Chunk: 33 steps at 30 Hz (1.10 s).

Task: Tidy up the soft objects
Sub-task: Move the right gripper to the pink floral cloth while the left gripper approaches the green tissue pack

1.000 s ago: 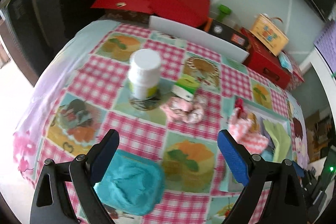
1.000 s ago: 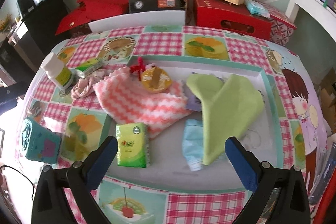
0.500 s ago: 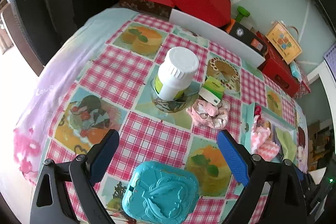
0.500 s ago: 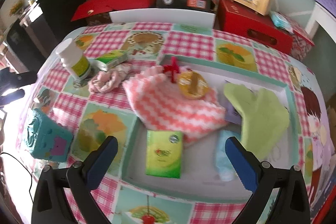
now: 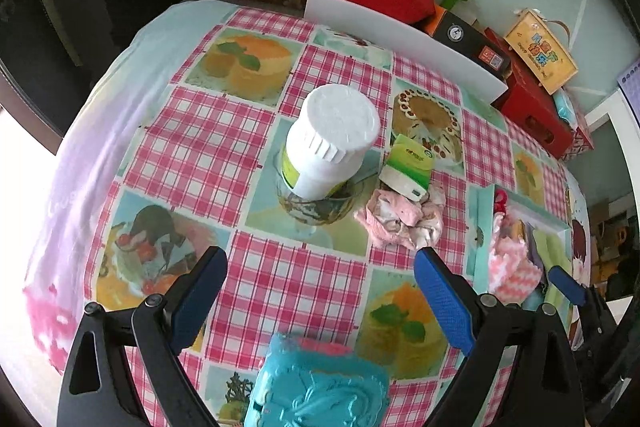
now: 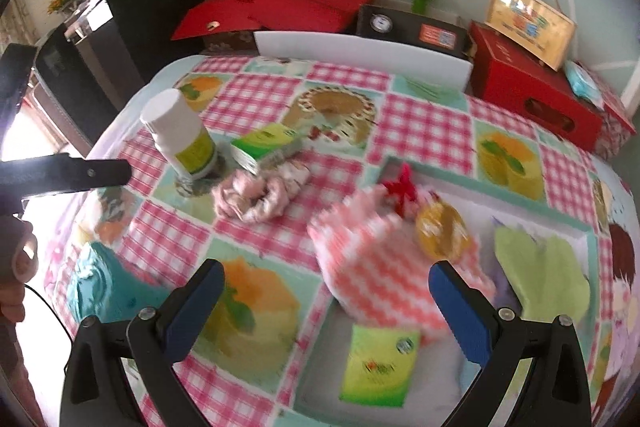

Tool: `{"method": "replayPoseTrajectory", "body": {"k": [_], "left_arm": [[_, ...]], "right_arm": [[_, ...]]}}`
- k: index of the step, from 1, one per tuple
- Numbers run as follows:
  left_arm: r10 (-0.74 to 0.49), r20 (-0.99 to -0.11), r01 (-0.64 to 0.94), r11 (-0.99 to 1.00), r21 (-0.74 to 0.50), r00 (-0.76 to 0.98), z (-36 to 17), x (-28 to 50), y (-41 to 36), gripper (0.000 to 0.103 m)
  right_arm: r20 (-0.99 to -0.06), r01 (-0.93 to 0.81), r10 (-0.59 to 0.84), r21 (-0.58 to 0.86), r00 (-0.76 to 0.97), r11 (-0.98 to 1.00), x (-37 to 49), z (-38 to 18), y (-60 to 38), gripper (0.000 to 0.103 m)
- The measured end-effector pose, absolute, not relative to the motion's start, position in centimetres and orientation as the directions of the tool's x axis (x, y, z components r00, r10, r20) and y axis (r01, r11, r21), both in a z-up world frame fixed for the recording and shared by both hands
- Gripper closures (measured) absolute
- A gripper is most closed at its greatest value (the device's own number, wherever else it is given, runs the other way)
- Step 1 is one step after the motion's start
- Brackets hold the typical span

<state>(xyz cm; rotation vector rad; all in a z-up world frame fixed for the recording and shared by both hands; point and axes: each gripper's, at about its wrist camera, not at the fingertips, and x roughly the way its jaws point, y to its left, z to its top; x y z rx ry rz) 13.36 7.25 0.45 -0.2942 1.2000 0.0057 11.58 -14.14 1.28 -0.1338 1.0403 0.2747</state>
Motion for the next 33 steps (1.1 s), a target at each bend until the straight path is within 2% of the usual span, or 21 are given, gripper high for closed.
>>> {"method": "replayPoseTrajectory", "body": {"k": [13, 33], "left_arm": [[-0.165, -0.932, -0.172, 0.958, -0.229, 0.321, -1.5, 15.1, 8.0, 0.008], [-0.154, -0.947, -0.18, 0.961, -0.21, 0.28, -3.9, 16.8, 8.8, 0.008]], "right_arm": [[-0.868, -0.408, 0.203, 0.001, 0.453, 0.913, 14.2, 0.0, -9.1, 0.0], [-0.916, -0.447, 0.185, 0.007, 0.356, 0.894, 17.3, -5.2, -6.0, 0.0]]}}
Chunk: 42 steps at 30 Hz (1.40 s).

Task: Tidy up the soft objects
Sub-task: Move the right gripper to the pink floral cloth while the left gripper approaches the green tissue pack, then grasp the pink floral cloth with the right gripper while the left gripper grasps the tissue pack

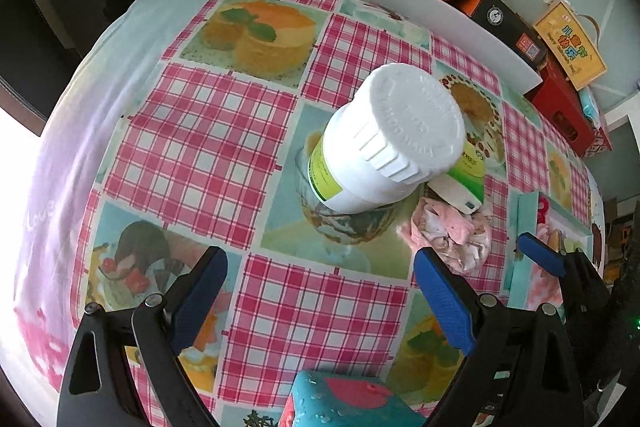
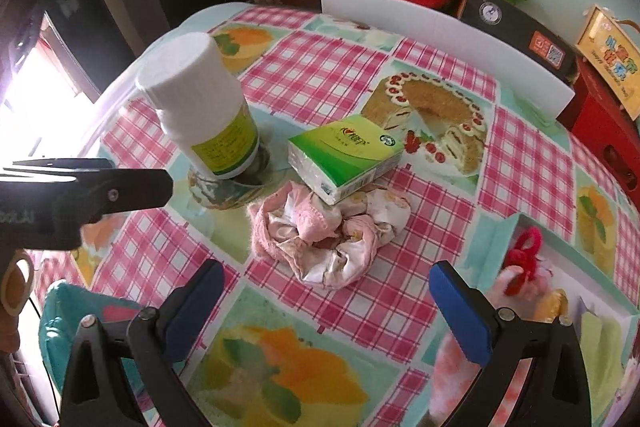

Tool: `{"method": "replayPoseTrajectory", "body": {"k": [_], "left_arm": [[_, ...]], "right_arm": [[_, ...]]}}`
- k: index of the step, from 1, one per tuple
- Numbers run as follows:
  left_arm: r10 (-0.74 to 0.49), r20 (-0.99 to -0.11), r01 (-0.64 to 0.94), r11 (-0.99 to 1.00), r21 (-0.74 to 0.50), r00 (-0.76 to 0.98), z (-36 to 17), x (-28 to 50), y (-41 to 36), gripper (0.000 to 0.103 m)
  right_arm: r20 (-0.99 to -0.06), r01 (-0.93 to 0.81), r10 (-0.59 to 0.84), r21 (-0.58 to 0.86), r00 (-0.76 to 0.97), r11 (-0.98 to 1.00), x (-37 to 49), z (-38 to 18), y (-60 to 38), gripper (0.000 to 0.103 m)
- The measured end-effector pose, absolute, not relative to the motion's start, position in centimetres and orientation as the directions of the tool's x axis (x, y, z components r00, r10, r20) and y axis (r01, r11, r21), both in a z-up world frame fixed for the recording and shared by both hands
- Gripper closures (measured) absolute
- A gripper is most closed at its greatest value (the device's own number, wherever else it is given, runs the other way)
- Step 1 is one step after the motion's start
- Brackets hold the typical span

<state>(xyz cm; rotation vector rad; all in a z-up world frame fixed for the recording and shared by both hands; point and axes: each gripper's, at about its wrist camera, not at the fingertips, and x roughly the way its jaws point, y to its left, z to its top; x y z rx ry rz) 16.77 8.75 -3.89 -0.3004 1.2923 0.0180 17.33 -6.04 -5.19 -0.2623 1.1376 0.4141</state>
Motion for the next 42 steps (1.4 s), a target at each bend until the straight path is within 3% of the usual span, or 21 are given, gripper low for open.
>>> {"method": "replayPoseTrajectory", "body": {"k": [24, 30, 37, 42], "left_arm": [[-0.158, -0.952, -0.19, 0.959, -0.212, 0.263, -5.1, 17.5, 9.3, 0.008], [-0.165, -0.951, -0.178, 0.96, -0.216, 0.262, -5.0, 17.6, 9.0, 0.008], [-0.176, -0.948, -0.156, 0.962, -0.223, 0.265, -4.5, 17.5, 8.6, 0.008], [-0.174, -0.948, -0.13, 0.968, -0.215, 0.266, -3.9, 17.5, 7.6, 0.008]], "right_arm": [[-0.934, -0.451, 0.205, 0.054, 0.293, 0.891, 20.1, -8.8, -4.1, 0.002], [-0.922, -0.444, 0.246, 0.093, 0.301, 0.891, 19.8, -8.5, -4.7, 0.022], [-0.913, -0.439, 0.274, 0.121, 0.303, 0.89, 19.0, -7.5, -6.6, 0.052], [-0.911, -0.432, 0.288, 0.142, 0.295, 0.891, 18.7, -7.2, -7.9, 0.063]]}}
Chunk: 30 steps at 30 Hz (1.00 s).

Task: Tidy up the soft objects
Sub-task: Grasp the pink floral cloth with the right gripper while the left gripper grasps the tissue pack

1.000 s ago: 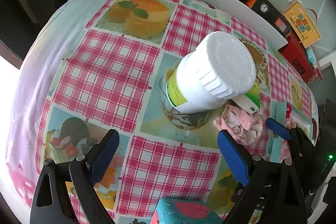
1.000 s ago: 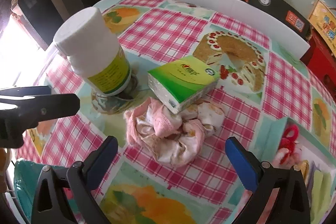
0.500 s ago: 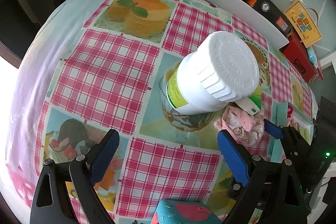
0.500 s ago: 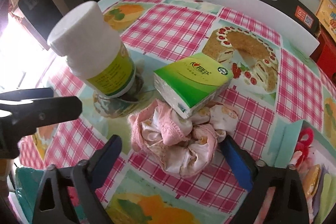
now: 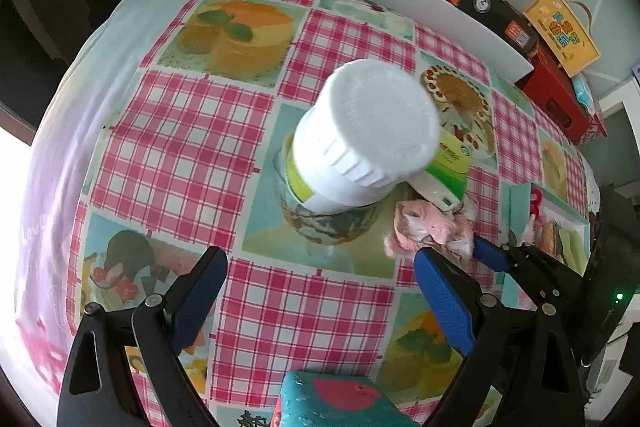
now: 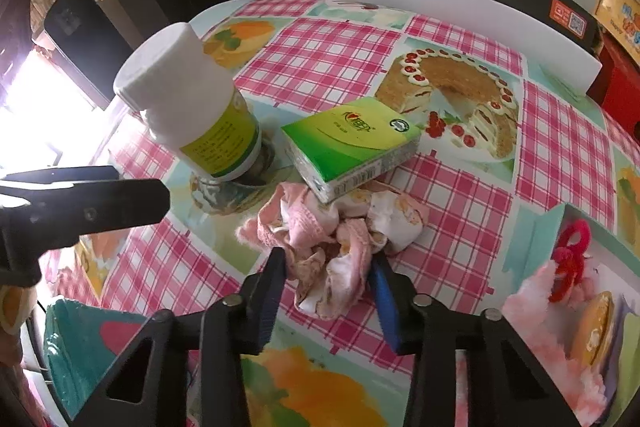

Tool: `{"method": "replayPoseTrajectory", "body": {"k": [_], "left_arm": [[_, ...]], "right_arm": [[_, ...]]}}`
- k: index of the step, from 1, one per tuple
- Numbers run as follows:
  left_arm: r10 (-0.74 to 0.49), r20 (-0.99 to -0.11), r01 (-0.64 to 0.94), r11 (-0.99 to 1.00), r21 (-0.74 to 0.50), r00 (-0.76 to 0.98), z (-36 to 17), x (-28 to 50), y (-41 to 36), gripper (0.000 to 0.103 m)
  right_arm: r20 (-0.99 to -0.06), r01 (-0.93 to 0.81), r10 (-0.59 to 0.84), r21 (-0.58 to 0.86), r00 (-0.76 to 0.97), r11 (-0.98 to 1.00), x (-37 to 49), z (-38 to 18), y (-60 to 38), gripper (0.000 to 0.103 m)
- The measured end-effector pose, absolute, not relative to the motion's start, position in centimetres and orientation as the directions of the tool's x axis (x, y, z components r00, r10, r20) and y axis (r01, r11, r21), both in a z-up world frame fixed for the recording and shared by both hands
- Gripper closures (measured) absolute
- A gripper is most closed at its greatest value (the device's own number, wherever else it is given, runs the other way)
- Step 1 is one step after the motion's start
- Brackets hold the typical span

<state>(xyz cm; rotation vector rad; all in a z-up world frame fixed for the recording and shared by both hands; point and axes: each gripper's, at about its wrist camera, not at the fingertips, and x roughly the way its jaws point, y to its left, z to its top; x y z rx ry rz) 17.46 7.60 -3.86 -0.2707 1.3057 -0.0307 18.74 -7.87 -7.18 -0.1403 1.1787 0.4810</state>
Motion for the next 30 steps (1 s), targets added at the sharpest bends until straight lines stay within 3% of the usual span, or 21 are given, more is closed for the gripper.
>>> {"method": "replayPoseTrajectory", "body": {"k": [4, 18, 30], "left_arm": [[-0.183, -0.948, -0.105, 0.971, -0.216, 0.26, -3.5, 17.6, 6.4, 0.008], [-0.206, -0.96, -0.001, 0.978, -0.21, 0.188, -3.8, 20.0, 0.3, 0.008], [-0.192, -0.971, -0.03, 0.98, -0.198, 0.141, -6.1, 23.9, -2.6, 0.009]], "right_arm": [[-0.914, -0.433, 0.293, 0.151, 0.282, 0.889, 18.1, -6.9, -8.7, 0.067], [-0.918, -0.4, 0.29, 0.167, 0.272, 0.901, 16.5, -5.7, -13.2, 0.067], [-0.912, -0.345, 0.29, 0.182, 0.292, 0.921, 16.4, -4.1, -16.9, 0.072]]}}
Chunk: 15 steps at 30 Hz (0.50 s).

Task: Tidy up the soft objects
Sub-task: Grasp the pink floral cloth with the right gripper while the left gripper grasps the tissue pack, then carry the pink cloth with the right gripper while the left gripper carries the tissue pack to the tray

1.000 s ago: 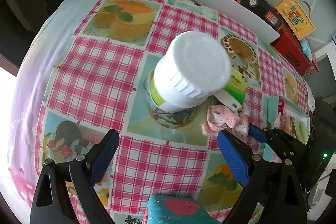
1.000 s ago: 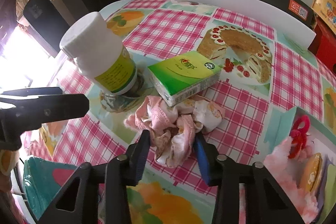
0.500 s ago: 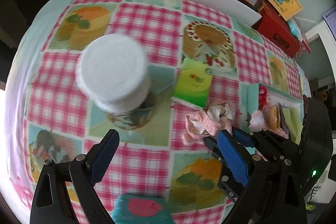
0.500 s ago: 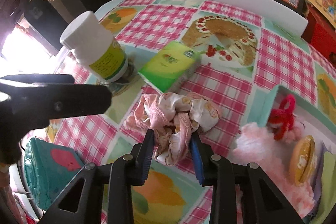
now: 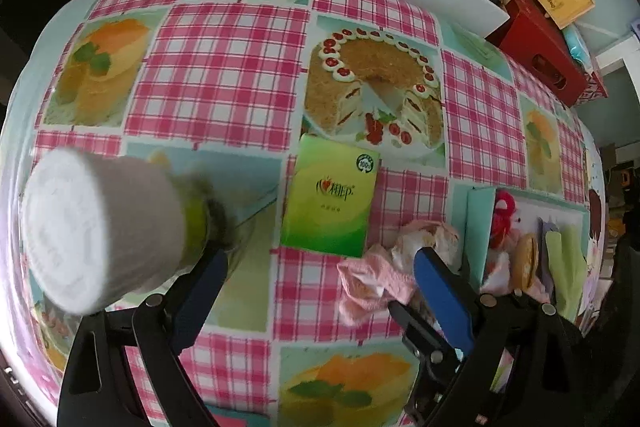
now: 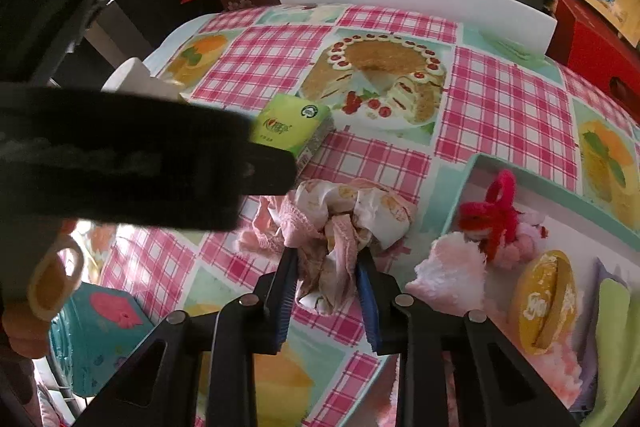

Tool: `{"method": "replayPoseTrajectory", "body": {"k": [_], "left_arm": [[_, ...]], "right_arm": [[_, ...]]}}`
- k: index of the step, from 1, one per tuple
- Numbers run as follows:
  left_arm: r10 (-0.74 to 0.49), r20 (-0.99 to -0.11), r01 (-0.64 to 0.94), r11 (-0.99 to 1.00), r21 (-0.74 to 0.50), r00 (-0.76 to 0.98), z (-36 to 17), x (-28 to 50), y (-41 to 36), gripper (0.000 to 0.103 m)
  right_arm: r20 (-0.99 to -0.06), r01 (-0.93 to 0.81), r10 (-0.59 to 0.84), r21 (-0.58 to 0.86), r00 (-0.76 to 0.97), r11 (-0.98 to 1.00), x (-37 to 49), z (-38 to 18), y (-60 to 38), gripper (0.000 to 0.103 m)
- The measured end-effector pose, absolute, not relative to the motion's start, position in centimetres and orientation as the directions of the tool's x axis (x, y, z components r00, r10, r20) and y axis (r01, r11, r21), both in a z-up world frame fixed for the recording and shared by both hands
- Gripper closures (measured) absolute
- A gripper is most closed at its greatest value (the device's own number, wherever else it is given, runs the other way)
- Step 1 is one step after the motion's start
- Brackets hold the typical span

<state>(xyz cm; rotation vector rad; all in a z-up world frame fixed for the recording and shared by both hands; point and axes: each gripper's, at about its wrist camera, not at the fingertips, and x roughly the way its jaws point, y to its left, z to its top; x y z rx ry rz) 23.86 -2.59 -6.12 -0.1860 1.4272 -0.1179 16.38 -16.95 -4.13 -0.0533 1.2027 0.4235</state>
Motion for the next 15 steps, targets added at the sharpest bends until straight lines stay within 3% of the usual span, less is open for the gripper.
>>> {"method": "replayPoseTrajectory", "body": {"k": [5, 7, 11, 13, 15], "left_arm": [[-0.162, -0.975, -0.033, 0.985, -0.169, 0.149, -6.5, 25.0, -3.6, 0.01], [-0.18, -0.972, -0.037, 0.982, -0.187, 0.152, -6.6, 25.2, -3.9, 0.024], [-0.202, -0.969, -0.056, 0.976, -0.212, 0.144, -7.5, 25.6, -4.3, 0.037], [-0.206, -0.969, -0.063, 0.974, -0.216, 0.139, -7.9, 25.5, -4.3, 0.055], [-0.221, -0.965, -0.069, 0.97, -0.232, 0.14, -8.1, 25.5, -4.1, 0.054]], "right_arm": [[-0.907, -0.332, 0.305, 0.203, 0.292, 0.921, 16.2, -3.9, -17.6, 0.073], [-0.907, -0.334, 0.305, 0.202, 0.292, 0.921, 16.3, -3.9, -17.6, 0.073], [-0.906, -0.333, 0.307, 0.205, 0.293, 0.92, 16.2, -3.7, -17.6, 0.073], [-0.905, -0.331, 0.309, 0.208, 0.291, 0.92, 17.2, -3.9, -17.3, 0.073], [-0.905, -0.329, 0.311, 0.211, 0.289, 0.92, 17.7, -4.2, -16.9, 0.073]]}}
